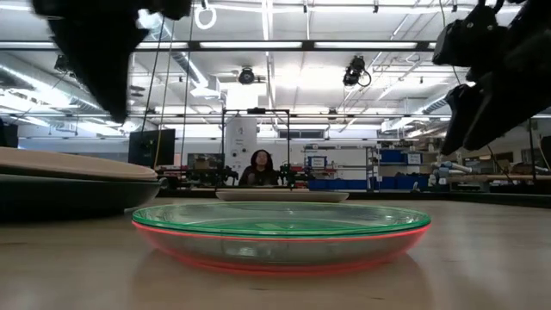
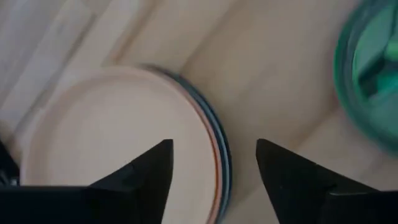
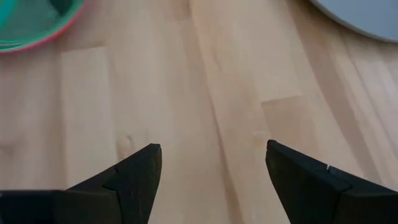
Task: Stack plastic plates
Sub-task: Stack the plates on the gray plate
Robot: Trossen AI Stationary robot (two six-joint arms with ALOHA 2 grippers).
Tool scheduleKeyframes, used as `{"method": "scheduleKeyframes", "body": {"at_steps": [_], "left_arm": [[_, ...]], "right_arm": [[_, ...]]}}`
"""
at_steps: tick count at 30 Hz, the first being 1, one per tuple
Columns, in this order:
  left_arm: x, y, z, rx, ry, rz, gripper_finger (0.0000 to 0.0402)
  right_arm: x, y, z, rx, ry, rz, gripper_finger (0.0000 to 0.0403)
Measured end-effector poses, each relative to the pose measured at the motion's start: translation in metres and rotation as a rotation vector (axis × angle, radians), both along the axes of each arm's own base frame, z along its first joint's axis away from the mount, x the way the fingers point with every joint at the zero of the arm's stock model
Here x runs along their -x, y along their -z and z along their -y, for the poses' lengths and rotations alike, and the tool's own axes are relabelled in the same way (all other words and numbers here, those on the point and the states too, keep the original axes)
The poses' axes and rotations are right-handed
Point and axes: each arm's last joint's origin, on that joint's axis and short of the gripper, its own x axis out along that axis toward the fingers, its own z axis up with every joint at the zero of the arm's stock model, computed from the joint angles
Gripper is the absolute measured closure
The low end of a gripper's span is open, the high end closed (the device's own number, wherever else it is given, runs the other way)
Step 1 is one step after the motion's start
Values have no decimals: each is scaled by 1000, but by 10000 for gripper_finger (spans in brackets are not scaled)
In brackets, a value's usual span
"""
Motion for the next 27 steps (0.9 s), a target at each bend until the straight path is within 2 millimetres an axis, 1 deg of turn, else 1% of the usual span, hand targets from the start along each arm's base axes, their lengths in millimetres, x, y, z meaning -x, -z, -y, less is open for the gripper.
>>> {"method": "scheduleKeyframes", "body": {"at_steps": [5,7,9,13,16,22,27], "left_arm": [[5,23,17,-14,46,-110,161],[4,32,20,-37,69,-134,166],[1,38,18,-51,82,-149,171],[-7,41,10,-32,38,-149,178],[-14,42,2,3,-40,-128,179],[-29,43,-22,98,-244,-110,179],[-37,45,-37,121,-290,-115,179]], "right_arm": [[4,-3,-18,39,-82,70,110],[5,-5,-27,55,-135,114,110],[6,-8,-34,50,-174,152,110],[8,-9,-43,4,-208,172,110],[11,-9,-46,-16,-212,170,110],[11,-9,-46,-15,-215,170,110],[10,-9,-44,-12,-208,169,110]]}}
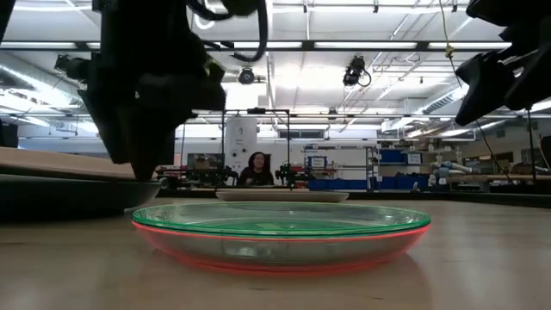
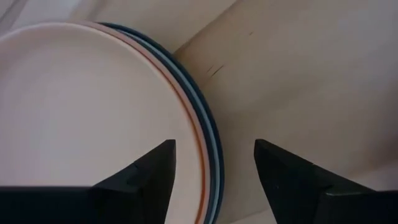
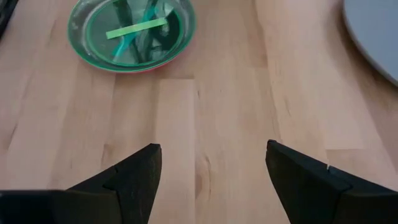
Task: Stack plastic plates
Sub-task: Stack the plates on the gray plate
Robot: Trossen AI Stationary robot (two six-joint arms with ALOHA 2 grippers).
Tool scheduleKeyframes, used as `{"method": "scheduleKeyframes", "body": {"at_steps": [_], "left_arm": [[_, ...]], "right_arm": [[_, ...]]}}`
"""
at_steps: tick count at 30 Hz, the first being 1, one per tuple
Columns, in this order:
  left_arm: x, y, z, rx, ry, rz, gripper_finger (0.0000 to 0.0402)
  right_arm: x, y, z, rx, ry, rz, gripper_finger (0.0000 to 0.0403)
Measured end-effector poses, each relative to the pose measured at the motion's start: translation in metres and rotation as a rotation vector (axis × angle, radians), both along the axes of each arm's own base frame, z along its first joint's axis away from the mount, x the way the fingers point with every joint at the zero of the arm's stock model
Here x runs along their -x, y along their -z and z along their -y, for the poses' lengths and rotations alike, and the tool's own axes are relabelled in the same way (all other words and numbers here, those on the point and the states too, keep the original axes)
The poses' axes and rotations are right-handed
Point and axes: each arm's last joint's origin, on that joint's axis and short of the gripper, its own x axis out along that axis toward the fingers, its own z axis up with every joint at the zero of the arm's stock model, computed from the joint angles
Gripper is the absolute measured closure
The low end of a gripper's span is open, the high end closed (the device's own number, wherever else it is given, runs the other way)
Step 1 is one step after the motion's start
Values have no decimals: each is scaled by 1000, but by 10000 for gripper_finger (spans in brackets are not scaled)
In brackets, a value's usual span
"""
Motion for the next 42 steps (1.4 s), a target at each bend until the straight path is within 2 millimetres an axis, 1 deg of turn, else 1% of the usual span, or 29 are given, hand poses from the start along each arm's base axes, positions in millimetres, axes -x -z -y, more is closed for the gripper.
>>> {"method": "scheduleKeyframes", "body": {"at_steps": [3,7,9,13,16,19,22,25,28,30,35,38,40,42], "left_arm": [[-3,7,-4,8,1,-29,179],[-6,29,-3,-5,48,-110,179],[-5,39,-4,-23,54,-170,179],[0,46,-8,-76,32,-275,179],[3,47,-10,-87,9,-306,181],[1,48,-9,-13,20,-318,196],[-2,51,-7,12,58,-306,230],[-2,52,-9,11,61,-303,274],[2,53,-11,-21,57,-335,316],[5,56,-13,-36,61,-361,334],[6,57,-14,-61,79,-362,334],[7,55,-11,-92,127,-360,334],[6,51,-8,-127,158,-350,334],[4,41,-5,-181,203,-353,334]], "right_arm": [[0,0,-1,-11,-12,-10,110],[1,1,-1,-25,-27,-23,110],[1,1,-1,-13,-41,-24,110],[-1,0,1,25,-66,-23,110],[-4,1,6,33,-64,-31,110],[-7,1,10,30,-54,-38,110],[-9,1,14,41,-50,-39,110],[-11,1,16,47,-45,-40,110],[-11,1,17,48,-41,-40,110],[-11,1,17,50,-44,-41,110],[-11,1,17,65,-61,-44,110],[-12,1,19,75,-62,-45,110],[-14,1,22,84,-46,-41,110],[-15,1,24,93,-22,-35,110]]}}
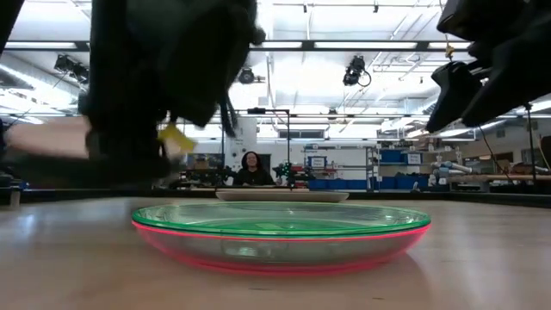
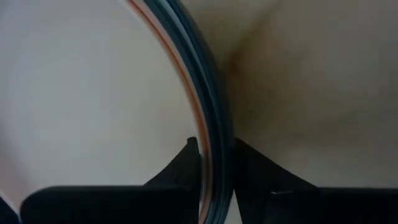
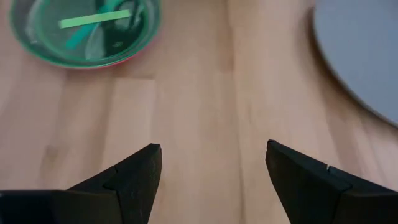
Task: Stack plastic plates
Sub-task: Stack the plates on the gray plate
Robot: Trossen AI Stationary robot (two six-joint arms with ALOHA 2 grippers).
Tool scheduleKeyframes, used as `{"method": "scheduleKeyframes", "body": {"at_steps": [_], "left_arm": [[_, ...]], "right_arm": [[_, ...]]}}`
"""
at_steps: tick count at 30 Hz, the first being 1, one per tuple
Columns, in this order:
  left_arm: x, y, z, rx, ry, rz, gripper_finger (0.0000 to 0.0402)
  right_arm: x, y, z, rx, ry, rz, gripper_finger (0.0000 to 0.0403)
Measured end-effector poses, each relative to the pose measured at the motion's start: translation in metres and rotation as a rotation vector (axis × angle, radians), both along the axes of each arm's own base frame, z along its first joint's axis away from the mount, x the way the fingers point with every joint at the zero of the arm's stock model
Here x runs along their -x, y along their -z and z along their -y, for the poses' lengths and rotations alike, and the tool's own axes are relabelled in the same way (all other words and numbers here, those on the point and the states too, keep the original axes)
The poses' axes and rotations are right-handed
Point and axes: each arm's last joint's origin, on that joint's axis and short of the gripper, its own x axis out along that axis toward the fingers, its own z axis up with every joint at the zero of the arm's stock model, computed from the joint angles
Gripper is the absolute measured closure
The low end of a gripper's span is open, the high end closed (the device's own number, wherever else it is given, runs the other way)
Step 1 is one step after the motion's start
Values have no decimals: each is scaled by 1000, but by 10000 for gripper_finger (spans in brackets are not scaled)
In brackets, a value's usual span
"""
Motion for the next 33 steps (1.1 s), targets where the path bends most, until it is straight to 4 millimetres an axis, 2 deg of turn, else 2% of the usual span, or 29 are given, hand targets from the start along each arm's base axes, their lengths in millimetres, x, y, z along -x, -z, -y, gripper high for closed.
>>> {"method": "scheduleKeyframes", "body": {"at_steps": [4,9,14,18,24,27,31,33], "left_arm": [[-5,-20,1,-107,156,24,334],[-6,-39,-20,-216,326,7,334],[-2,-62,-56,-296,442,-56,334],[-8,-76,-90,-291,486,60,334],[-33,-77,-115,-111,702,262,334],[-45,-78,-126,-75,780,336,334],[-59,-73,-147,-73,844,361,334],[-63,-62,-156,-77,875,307,334]], "right_arm": [[-2,0,5,25,46,17,110],[-4,-1,8,20,83,32,110],[-8,-3,11,37,71,48,110],[-10,-3,14,90,28,47,110],[-10,-2,16,147,-69,7,110],[-9,0,18,169,-74,-25,110],[-6,3,22,186,-67,-74,110],[-5,4,24,188,-57,-92,110]]}}
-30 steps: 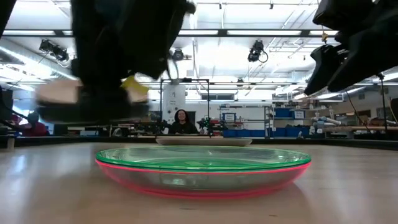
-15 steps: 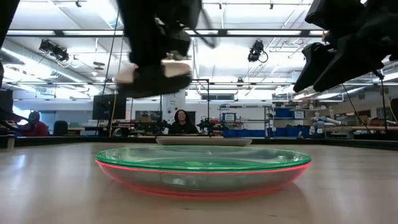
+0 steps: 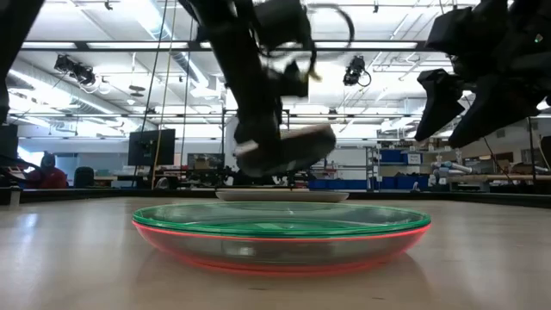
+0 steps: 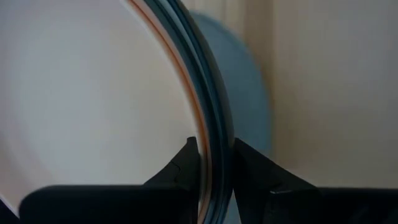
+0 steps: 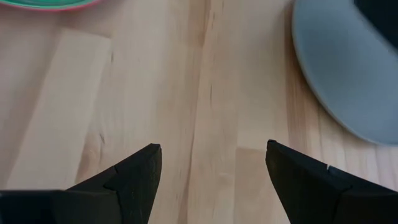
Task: Stack plastic plates
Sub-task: Stack the plates on the gray plate
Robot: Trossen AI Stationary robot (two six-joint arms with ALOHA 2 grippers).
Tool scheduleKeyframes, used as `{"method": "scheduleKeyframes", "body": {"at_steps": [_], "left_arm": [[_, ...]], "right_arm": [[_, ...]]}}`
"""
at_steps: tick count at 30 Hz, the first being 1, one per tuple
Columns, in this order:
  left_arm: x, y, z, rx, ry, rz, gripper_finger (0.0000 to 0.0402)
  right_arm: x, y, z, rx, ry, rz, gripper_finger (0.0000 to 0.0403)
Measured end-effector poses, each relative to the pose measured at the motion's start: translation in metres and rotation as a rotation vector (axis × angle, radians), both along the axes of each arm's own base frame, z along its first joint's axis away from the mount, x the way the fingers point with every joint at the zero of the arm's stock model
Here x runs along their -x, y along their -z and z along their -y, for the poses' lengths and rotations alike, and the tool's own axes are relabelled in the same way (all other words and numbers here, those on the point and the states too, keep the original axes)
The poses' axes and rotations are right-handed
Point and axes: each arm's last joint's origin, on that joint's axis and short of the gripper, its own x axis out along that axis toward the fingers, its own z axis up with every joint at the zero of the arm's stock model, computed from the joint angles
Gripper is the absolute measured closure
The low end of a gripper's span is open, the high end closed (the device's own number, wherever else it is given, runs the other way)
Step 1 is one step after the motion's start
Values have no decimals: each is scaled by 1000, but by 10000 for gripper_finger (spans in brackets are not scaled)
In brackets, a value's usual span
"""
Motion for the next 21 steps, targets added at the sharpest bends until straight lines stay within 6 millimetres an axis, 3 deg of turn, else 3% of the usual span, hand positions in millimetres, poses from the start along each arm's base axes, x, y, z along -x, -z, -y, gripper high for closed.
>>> {"method": "scheduleKeyframes", "body": {"at_steps": [6,16,21], "left_arm": [[-7,44,-14,42,59,-161,334],[-7,41,-29,85,-1,-137,332],[-6,41,-38,97,-56,-131,276]], "right_arm": [[-3,0,9,-18,30,-15,110],[-8,0,23,-48,75,-28,110],[-8,0,25,-61,87,-32,110]]}}
